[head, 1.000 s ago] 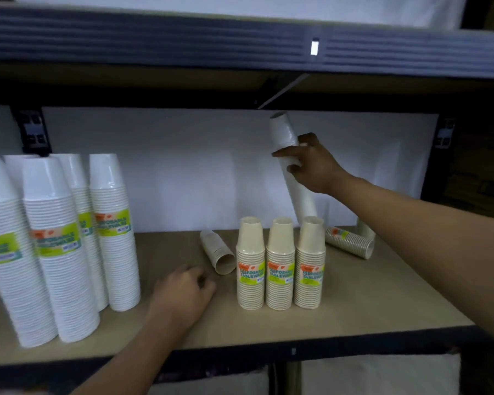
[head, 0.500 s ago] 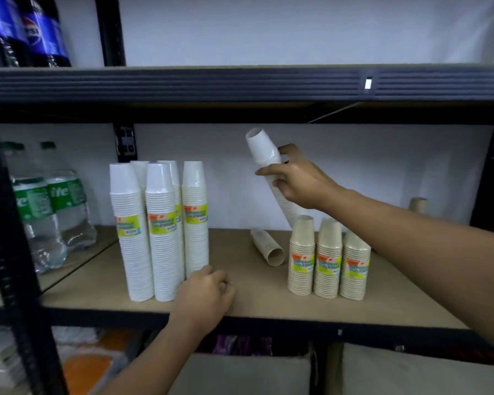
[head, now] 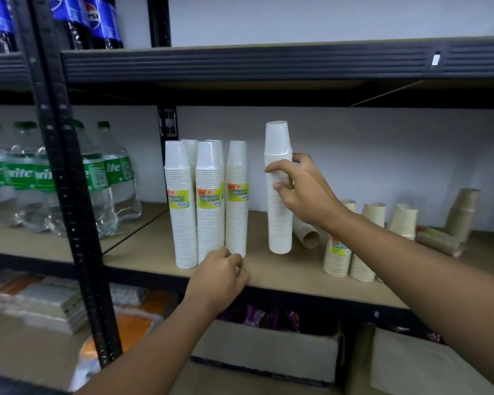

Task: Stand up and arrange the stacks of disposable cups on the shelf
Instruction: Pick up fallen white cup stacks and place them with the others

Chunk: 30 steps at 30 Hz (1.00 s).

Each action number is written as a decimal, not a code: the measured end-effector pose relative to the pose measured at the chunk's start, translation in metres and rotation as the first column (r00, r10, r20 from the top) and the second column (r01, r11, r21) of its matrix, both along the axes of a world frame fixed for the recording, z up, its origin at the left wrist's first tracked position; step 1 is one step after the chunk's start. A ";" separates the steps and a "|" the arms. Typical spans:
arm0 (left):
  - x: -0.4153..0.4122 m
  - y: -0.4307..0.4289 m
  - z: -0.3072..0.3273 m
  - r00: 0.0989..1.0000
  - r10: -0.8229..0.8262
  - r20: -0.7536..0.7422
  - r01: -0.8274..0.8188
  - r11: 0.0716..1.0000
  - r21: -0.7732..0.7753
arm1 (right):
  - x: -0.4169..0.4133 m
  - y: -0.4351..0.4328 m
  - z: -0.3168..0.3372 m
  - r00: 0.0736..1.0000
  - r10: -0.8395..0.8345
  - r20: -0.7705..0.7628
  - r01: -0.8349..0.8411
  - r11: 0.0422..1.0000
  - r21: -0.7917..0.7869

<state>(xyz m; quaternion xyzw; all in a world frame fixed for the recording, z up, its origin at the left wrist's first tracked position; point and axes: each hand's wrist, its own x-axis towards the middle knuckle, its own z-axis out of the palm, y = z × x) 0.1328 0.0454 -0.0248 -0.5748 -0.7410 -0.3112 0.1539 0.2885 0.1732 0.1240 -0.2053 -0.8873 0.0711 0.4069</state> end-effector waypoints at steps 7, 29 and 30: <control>0.007 0.000 -0.008 1.000 0.013 -0.008 -0.013 0.999 -0.045 | -0.006 -0.013 -0.031 0.992 0.024 -0.128 -0.049 0.980 -0.195; 0.001 0.001 -0.021 0.999 0.006 -0.040 -0.005 1.000 0.024 | -0.005 -0.021 -0.138 0.961 -0.057 -0.271 -0.126 0.782 -0.611; -0.001 -0.004 -0.019 0.999 0.012 -0.046 -0.010 0.998 0.062 | -0.007 -0.022 -0.138 0.958 -0.054 -0.281 -0.134 0.784 -0.606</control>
